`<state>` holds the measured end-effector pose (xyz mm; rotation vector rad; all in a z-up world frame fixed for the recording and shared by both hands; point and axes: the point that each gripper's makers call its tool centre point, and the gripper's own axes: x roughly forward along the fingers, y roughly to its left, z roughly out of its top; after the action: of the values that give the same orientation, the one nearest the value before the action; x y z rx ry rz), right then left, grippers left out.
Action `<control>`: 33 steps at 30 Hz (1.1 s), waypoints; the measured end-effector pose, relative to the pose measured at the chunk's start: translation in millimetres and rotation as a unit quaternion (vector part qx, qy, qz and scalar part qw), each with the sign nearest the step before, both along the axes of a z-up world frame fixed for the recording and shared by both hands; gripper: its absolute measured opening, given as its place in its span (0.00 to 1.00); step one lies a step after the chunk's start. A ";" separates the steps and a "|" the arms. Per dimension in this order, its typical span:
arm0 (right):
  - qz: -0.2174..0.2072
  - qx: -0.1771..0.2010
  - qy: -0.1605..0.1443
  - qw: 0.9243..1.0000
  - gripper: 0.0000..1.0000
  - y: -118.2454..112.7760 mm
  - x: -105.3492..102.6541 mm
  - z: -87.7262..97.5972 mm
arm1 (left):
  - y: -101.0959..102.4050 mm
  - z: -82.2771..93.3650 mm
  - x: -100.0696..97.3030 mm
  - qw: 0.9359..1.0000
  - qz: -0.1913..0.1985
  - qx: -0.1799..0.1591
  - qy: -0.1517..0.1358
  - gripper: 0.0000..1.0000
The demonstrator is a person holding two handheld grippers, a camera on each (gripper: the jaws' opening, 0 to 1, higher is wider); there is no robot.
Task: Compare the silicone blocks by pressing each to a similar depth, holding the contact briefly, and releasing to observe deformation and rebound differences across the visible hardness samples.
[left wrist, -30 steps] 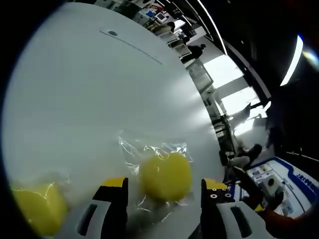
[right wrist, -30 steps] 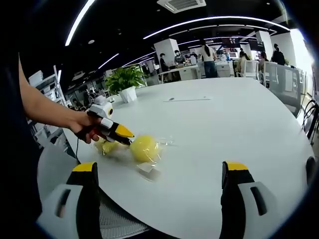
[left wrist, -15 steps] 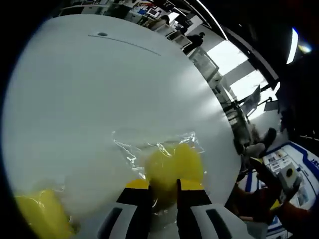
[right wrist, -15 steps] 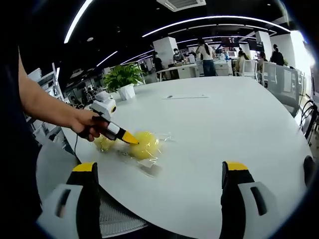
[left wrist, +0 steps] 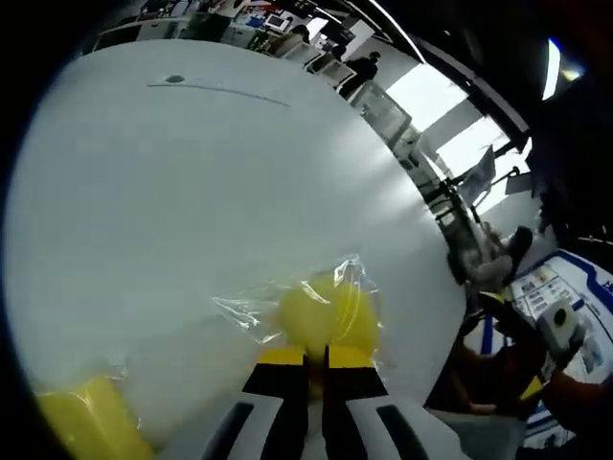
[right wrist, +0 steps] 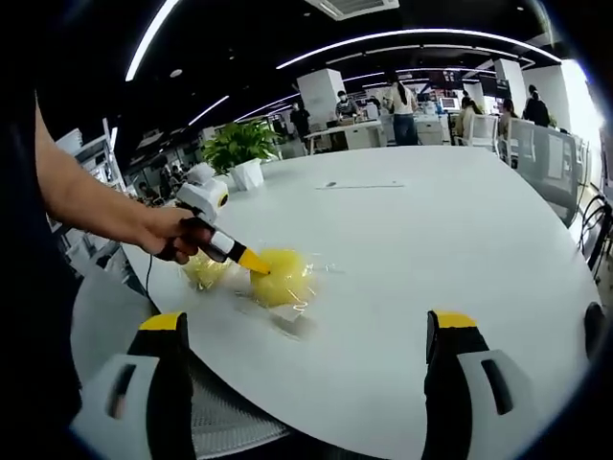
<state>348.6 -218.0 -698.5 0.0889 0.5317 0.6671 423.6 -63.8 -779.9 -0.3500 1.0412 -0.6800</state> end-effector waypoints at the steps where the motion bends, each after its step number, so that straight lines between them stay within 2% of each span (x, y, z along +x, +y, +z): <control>1: 0.000 0.000 0.001 1.000 0.97 0.2 0.1 0.1 | 1.0 0.2 -4.2 1.000 -0.004 -0.003 -0.004 0.00; 11: 0.007 -0.006 -0.004 1.000 0.97 5.8 -0.5 6.1 | 14.5 8.2 -5.4 0.999 -0.006 -0.007 -0.035 0.00; 16: 0.005 -0.004 -0.006 1.000 0.97 6.9 -1.7 7.9 | 16.4 25.7 0.1 0.998 0.002 -0.031 -0.060 0.00; 21: 0.002 -0.003 -0.011 1.000 0.97 6.7 -1.4 12.7 | 10.8 53.5 7.0 0.993 -0.002 -0.053 -0.104 0.00; 22: 0.001 -0.002 -0.013 1.000 0.96 6.4 -0.7 14.8 | 10.5 58.2 9.1 0.992 -0.004 -0.054 -0.114 0.00; 23: -0.001 -0.002 -0.017 1.000 0.96 5.8 0.5 16.8 | 10.5 67.0 13.5 0.988 -0.006 -0.054 -0.144 0.00; 25: -0.002 -0.001 -0.019 1.000 0.97 5.7 1.8 19.2 | 9.9 77.0 15.8 0.984 -0.008 -0.056 -0.172 0.00; 26: -0.001 -0.002 -0.021 1.000 0.97 6.1 2.1 21.0 | 10.1 84.1 16.3 0.982 -0.003 -0.064 -0.177 0.00; 27: -0.001 -0.002 -0.023 1.000 0.96 6.6 2.7 22.9 | 10.2 92.6 19.1 0.978 -0.003 -0.064 -0.200 0.00; 30: 0.000 -0.002 -0.028 1.000 0.96 7.2 5.2 30.1 | 6.8 110.2 18.7 0.972 -0.011 -0.090 -0.215 0.00; 31: 0.001 -0.001 -0.029 1.000 0.96 7.4 5.7 31.5 | 5.5 117.8 18.3 0.968 -0.020 -0.095 -0.232 0.00; 33: -0.001 0.002 -0.036 0.999 0.96 7.6 9.2 39.9 | 5.4 128.9 16.3 0.965 -0.022 -0.102 -0.240 0.00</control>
<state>357.8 -210.4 -658.5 0.0685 0.4604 0.6661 439.9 -58.4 -651.0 -0.3177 0.5193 -0.8633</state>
